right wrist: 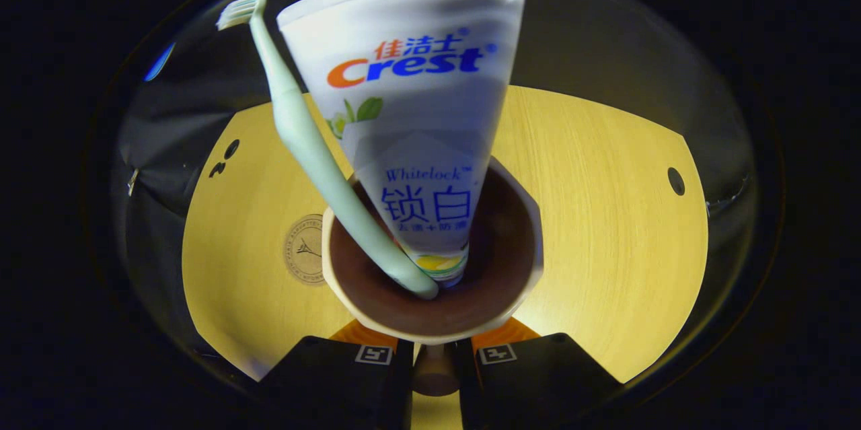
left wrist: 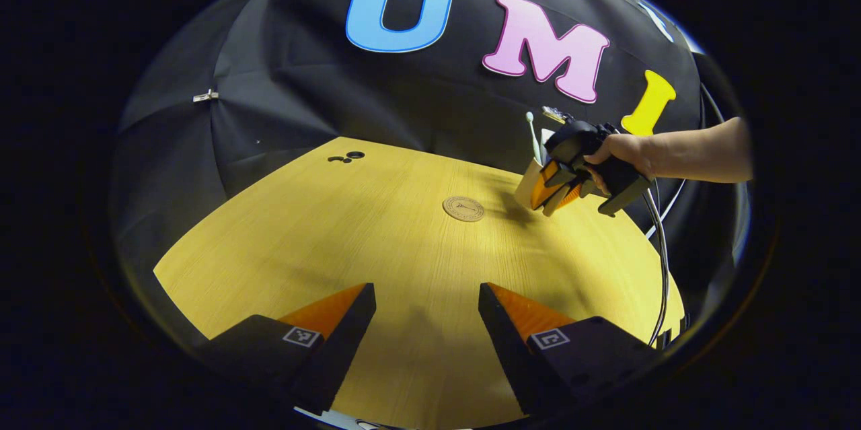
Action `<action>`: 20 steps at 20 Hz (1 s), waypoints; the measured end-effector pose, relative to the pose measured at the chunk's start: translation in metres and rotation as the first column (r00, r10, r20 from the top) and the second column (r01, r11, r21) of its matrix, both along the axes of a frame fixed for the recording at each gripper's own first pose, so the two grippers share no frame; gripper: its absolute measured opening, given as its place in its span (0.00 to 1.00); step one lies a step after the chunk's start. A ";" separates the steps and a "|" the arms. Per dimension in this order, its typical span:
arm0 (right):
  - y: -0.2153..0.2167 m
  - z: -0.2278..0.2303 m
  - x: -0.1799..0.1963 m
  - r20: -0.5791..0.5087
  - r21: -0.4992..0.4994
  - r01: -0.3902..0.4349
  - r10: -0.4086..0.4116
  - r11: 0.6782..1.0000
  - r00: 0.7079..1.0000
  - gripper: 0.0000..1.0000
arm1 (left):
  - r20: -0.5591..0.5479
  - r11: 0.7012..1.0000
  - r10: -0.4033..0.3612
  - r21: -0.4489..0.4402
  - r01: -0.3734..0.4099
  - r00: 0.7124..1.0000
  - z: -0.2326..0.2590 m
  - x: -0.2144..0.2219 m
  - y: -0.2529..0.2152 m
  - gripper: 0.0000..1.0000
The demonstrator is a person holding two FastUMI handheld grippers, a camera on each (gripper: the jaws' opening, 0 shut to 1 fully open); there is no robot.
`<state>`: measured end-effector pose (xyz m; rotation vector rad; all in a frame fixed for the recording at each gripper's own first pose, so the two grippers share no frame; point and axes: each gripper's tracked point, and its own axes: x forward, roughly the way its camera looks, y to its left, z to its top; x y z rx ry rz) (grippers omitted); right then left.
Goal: Put the toothbrush and toothpaste on the desktop into the cup, then pick up the cup and place it on the coaster on the desktop.
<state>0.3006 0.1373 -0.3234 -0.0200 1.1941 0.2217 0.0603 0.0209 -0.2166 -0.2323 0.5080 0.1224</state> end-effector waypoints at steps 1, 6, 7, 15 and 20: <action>0.009 0.002 0.001 0.010 -0.003 -0.024 0.024 1.000 1.000 0.31 | -0.002 1.000 0.003 -0.002 -0.003 1.000 0.000 -0.001 0.001 0.98; 0.029 0.015 -0.005 0.004 0.000 -0.098 0.098 0.995 0.995 0.31 | -0.008 0.999 0.039 -0.016 -0.039 0.999 -0.003 -0.012 0.012 0.98; 0.032 0.014 -0.006 0.003 -0.001 -0.114 0.114 0.994 0.994 0.31 | -0.012 0.998 0.050 -0.024 -0.050 0.999 -0.003 -0.014 0.015 0.98; 0.047 0.014 -0.015 -0.028 -0.006 -0.169 0.169 0.986 0.985 0.27 | -0.041 0.992 0.104 -0.066 -0.107 0.994 -0.009 -0.035 0.031 0.98; 0.058 0.002 -0.017 -0.047 -0.032 -0.191 0.189 0.981 0.981 0.27 | -0.064 0.990 0.124 -0.054 -0.128 0.990 -0.016 -0.045 0.045 0.98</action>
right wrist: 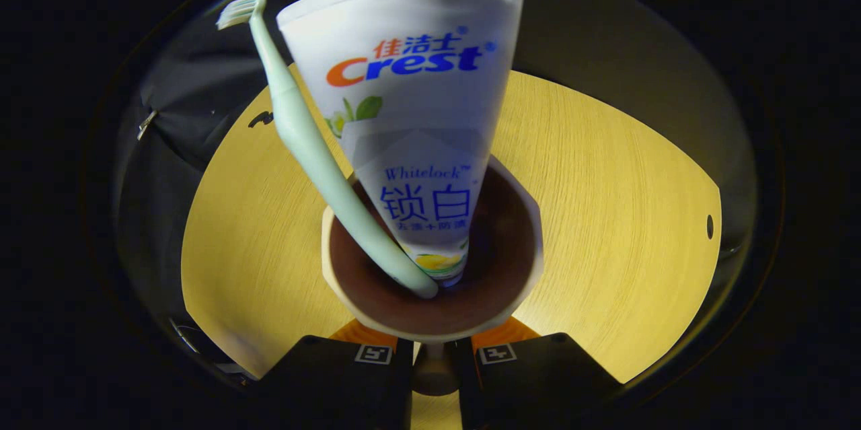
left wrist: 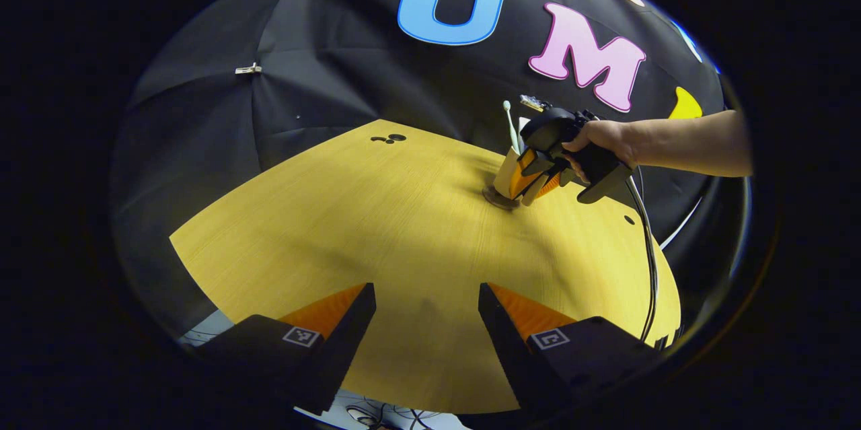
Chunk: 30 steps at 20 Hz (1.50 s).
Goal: Put the toothbrush and toothpaste on the desktop into the cup, then pick up the cup and place it on the coaster on the desktop.
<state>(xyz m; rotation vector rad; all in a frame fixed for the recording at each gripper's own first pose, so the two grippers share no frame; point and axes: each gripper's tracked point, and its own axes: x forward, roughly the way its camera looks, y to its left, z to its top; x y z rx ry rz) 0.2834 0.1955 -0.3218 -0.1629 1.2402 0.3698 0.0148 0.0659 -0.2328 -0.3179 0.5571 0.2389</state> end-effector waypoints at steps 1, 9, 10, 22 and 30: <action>0.003 -0.002 0.000 -0.002 -0.004 -0.002 0.002 1.000 1.000 0.31 | -0.003 1.000 0.003 -0.003 -0.003 1.000 0.000 -0.001 0.001 0.98; 0.007 -0.007 -0.001 -0.020 -0.033 -0.004 0.003 0.999 1.000 0.27 | -0.025 1.000 0.012 0.006 -0.012 1.000 -0.003 -0.014 0.007 0.98; 0.006 -0.003 0.001 -0.020 -0.025 0.001 -0.002 1.000 1.000 0.33 | -0.025 1.000 0.014 0.005 -0.014 1.000 -0.003 -0.015 0.007 0.98; -0.021 0.095 -0.017 0.199 0.088 0.034 -0.052 0.996 0.979 0.97 | 0.045 0.998 -0.051 0.039 0.049 0.998 0.046 -0.004 -0.009 0.98; -0.083 0.211 -0.069 0.485 0.160 0.034 -0.108 0.987 0.868 0.97 | 0.187 0.979 -0.180 0.126 0.158 0.966 0.129 0.023 -0.046 0.98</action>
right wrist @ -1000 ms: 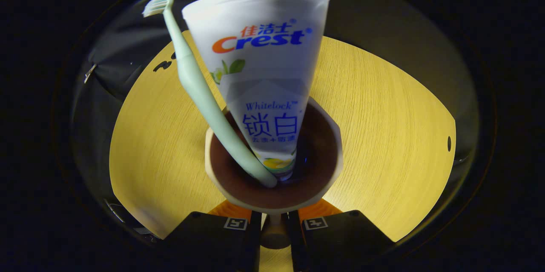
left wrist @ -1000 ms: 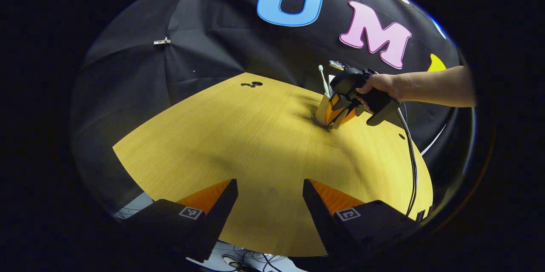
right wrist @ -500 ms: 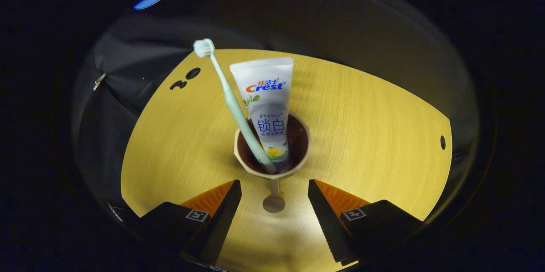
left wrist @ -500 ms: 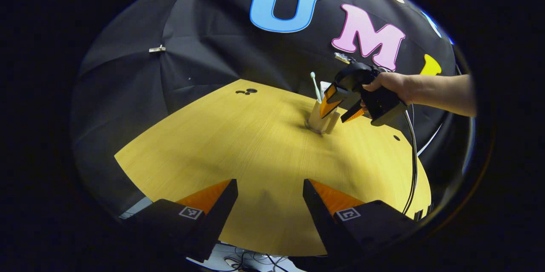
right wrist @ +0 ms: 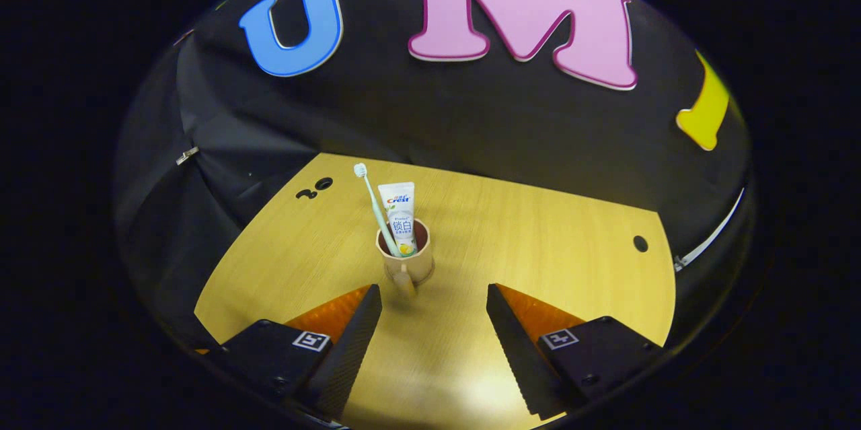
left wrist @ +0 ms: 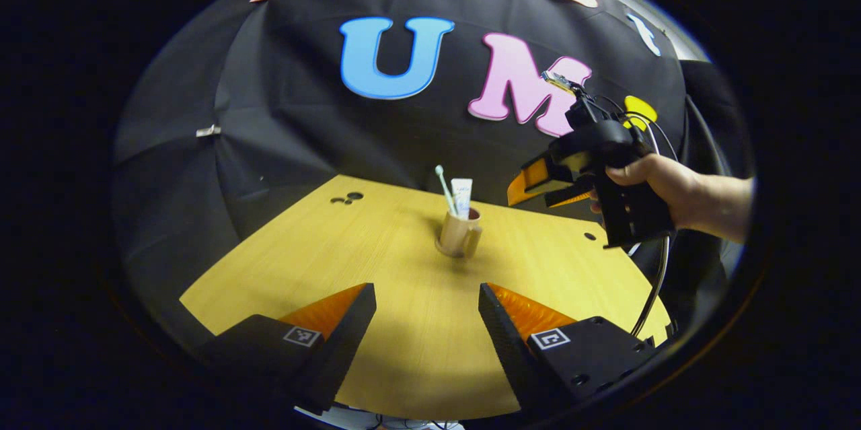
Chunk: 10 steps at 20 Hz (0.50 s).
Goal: Put the toothbrush and toothpaste on the desktop into the cup, then pick up the cup and place it on the coaster on the desktop.
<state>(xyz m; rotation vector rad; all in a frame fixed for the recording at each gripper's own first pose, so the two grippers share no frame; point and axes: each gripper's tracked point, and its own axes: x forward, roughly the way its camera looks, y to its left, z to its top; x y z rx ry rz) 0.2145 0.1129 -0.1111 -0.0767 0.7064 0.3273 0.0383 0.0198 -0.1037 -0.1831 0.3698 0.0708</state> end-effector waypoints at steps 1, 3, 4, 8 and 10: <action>-0.007 0.013 -0.011 0.028 0.020 0.010 -0.011 1.000 1.000 0.97 | 0.020 1.000 -0.018 0.006 0.018 1.000 0.013 0.003 -0.006 0.98; -0.023 0.039 -0.034 0.085 0.055 0.029 -0.034 0.998 0.996 0.97 | 0.062 0.999 -0.043 0.007 0.043 0.997 0.038 0.006 -0.016 0.98; -0.032 0.050 -0.045 0.117 0.067 0.042 -0.050 0.997 0.992 0.97 | 0.081 0.999 -0.054 0.004 0.053 0.995 0.049 0.007 -0.023 0.98; -0.071 0.091 -0.098 0.230 0.124 0.087 -0.114 0.988 0.966 0.97 | 0.164 0.997 -0.074 0.025 0.071 0.984 0.096 0.000 -0.042 0.97; -0.090 0.104 -0.125 0.280 0.146 0.106 -0.144 0.984 0.949 0.97 | 0.198 0.997 -0.062 0.052 0.053 0.978 0.112 -0.010 -0.047 0.97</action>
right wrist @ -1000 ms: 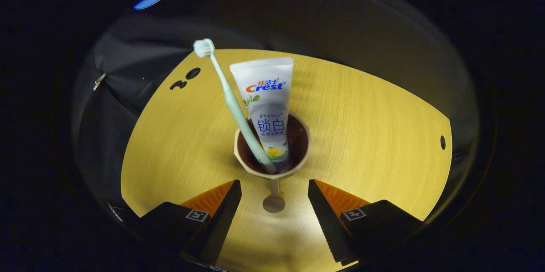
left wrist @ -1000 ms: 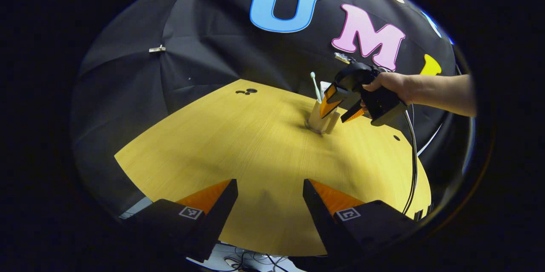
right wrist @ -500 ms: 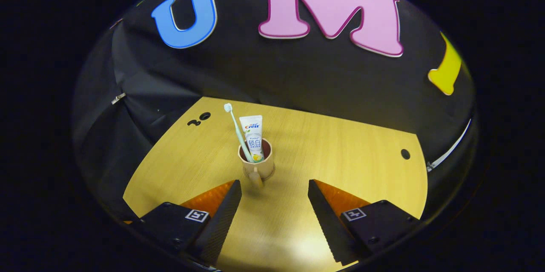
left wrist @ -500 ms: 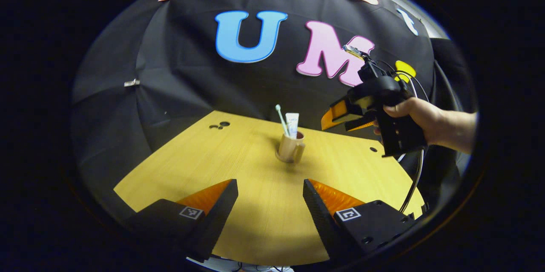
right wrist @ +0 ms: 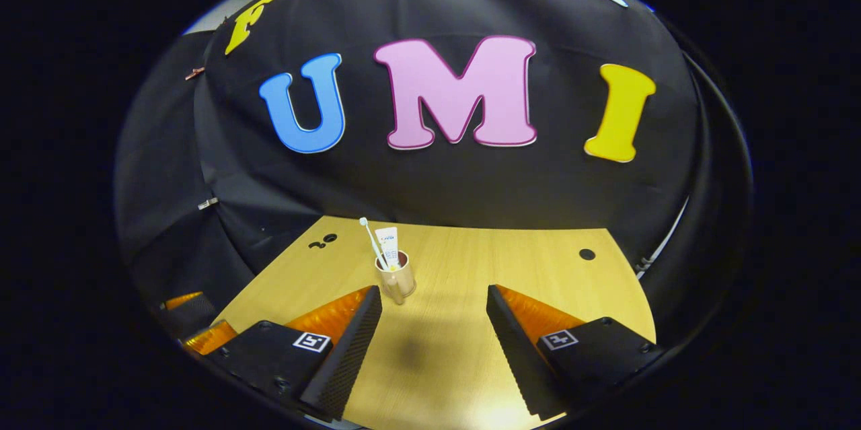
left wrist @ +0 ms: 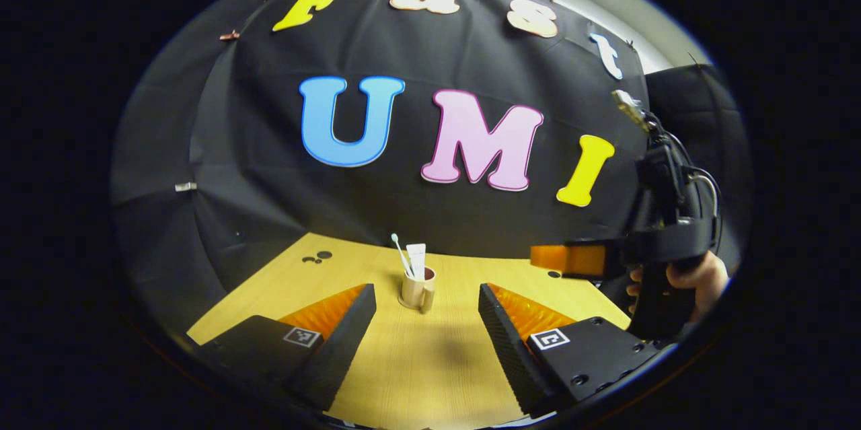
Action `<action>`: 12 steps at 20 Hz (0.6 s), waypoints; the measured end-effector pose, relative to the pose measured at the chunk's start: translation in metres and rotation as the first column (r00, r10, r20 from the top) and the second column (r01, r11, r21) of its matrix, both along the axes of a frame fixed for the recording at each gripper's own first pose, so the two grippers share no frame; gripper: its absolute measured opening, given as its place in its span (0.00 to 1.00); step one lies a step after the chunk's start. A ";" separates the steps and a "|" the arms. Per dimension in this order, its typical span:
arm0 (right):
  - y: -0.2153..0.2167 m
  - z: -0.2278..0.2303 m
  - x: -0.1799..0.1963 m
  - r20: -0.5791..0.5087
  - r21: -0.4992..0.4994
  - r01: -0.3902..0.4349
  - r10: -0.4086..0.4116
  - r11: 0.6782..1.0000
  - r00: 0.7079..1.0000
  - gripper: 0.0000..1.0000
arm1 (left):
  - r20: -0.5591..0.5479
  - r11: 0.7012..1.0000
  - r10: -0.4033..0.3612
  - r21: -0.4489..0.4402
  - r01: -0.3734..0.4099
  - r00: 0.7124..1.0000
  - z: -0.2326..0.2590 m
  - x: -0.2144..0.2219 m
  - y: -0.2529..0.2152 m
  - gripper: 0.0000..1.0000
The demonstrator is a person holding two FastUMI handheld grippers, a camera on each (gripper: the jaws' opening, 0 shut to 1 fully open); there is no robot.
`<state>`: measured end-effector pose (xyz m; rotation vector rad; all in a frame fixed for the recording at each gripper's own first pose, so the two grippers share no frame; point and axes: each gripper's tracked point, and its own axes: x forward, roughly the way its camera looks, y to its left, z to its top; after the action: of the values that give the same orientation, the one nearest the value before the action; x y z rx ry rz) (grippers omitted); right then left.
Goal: Put the toothbrush and toothpaste on the desktop into the cup, then pick up the cup and place it on the coaster on the desktop.
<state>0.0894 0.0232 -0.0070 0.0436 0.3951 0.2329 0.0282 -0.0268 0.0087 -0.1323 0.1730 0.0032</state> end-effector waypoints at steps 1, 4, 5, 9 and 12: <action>-0.005 0.007 -0.015 0.031 0.028 0.011 -0.011 1.000 0.999 0.97 | 0.018 1.000 0.016 0.005 -0.016 1.000 0.006 -0.006 -0.001 0.97; -0.013 0.007 -0.061 0.070 0.095 0.019 -0.025 0.995 0.997 0.98 | 0.093 0.999 0.048 -0.009 -0.047 0.995 0.022 -0.027 -0.005 0.97; -0.016 0.004 -0.076 0.075 0.110 0.022 -0.030 0.994 0.997 0.98 | 0.109 0.999 0.040 -0.006 -0.040 0.993 0.024 -0.031 -0.008 0.97; -0.036 -0.001 -0.114 0.120 0.108 0.081 -0.093 0.991 0.988 0.98 | 0.115 1.000 0.016 0.004 -0.016 0.993 0.022 -0.054 -0.011 0.97; -0.042 0.007 -0.125 0.162 0.125 0.096 -0.116 0.987 0.980 0.98 | 0.118 0.999 0.007 0.032 -0.011 0.993 0.023 -0.062 -0.012 0.97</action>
<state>-0.0352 -0.0186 -0.0003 0.1587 0.2086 0.1523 -0.0341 -0.0387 0.0313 -0.1005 0.0547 0.0073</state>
